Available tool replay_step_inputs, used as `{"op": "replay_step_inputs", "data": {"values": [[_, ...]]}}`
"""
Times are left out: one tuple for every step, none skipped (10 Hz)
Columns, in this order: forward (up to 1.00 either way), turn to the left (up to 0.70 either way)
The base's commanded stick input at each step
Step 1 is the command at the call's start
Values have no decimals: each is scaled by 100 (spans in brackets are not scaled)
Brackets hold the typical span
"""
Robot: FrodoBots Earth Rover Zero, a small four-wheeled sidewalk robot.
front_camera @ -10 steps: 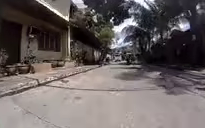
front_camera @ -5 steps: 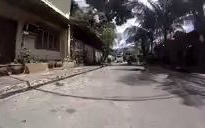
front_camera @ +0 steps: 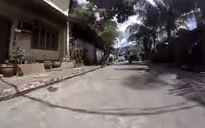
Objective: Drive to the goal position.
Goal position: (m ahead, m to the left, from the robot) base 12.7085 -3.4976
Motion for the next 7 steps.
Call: {"op": "replay_step_inputs", "data": {"values": [[85, 0], [85, 0], [85, 0], [85, 0], [85, 0], [85, 0], [85, 0]]}}
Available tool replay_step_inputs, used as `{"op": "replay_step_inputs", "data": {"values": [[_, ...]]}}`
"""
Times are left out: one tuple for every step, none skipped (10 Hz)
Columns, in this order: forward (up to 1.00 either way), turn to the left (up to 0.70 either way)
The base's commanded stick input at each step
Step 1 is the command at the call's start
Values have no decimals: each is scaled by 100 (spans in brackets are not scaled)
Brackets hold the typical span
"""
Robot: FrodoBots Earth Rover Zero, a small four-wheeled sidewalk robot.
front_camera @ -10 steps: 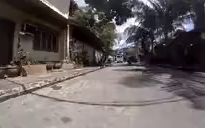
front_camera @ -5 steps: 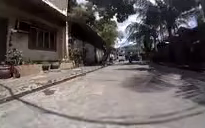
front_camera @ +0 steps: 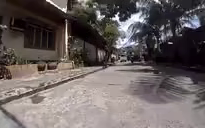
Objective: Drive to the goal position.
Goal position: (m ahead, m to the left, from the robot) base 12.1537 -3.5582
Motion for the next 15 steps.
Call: {"op": "replay_step_inputs", "data": {"values": [[85, 0], [85, 0], [85, 0], [85, 0], [85, 0], [85, 0], [85, -25], [85, -34], [85, -34], [85, -34], [85, -34], [85, -34], [85, -34], [85, -34], [85, -34]]}}
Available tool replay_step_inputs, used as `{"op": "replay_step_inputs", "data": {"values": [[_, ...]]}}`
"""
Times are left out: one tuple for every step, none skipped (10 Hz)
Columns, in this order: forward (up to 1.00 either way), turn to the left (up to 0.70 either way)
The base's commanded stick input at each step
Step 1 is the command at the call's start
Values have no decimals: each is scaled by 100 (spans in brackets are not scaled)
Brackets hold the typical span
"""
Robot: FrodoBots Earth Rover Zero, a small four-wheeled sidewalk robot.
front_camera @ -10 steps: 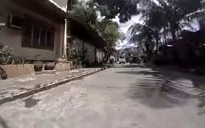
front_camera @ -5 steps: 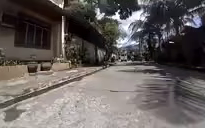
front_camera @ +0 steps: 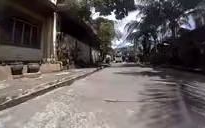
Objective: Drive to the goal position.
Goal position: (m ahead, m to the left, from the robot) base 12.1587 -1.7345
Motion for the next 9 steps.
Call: {"op": "replay_step_inputs", "data": {"values": [[85, -18], [85, 0], [85, 0], [85, 0], [62, 0], [0, 0], [0, 0], [0, 0], [0, 0]]}}
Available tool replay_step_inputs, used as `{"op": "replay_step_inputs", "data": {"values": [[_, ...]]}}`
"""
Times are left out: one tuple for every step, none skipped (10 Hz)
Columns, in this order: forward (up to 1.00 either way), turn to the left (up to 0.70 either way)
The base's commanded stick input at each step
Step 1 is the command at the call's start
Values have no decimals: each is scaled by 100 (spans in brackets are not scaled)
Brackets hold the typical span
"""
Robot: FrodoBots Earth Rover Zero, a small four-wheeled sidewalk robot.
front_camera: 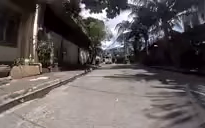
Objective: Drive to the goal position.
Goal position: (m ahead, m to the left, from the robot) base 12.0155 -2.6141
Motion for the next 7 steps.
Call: {"op": "replay_step_inputs", "data": {"values": [[0, 0], [0, 0], [0, 0], [0, 0], [0, 0], [23, 0], [62, 0]]}}
